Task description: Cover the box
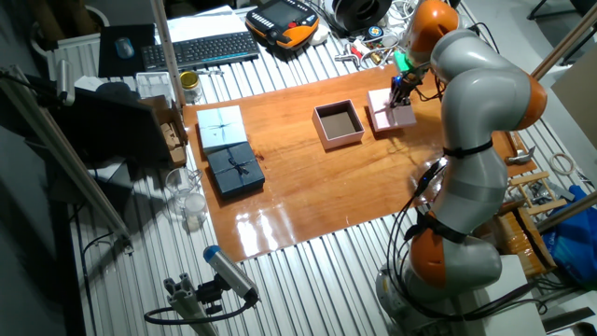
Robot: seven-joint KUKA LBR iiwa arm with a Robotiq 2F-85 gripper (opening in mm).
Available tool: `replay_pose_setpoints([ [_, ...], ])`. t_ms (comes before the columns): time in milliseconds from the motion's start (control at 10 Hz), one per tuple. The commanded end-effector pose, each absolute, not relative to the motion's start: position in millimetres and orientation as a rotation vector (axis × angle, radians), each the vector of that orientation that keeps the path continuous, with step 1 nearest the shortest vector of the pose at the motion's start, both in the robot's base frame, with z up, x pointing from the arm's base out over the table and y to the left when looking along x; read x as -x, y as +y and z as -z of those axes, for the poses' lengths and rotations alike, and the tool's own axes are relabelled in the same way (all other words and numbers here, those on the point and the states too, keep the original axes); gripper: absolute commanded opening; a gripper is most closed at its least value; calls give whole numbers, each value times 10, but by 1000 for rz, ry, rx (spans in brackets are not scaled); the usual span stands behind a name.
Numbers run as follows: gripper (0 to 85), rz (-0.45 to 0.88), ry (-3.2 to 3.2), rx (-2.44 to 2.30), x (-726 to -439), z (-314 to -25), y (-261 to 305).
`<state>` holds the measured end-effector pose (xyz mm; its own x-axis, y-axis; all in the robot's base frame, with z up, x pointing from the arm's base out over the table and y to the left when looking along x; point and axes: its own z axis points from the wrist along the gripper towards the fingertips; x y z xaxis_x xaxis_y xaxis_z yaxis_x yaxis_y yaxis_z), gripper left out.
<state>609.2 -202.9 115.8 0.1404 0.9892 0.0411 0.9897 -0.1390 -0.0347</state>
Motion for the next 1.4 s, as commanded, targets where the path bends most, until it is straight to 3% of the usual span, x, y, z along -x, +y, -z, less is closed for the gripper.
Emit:
replay_pose_setpoints([
  [0,0,17,-2022,2326,-6088,-1175,-2020],
  [1300,0,27,-2038,2316,-6027,-1611,-1773],
])
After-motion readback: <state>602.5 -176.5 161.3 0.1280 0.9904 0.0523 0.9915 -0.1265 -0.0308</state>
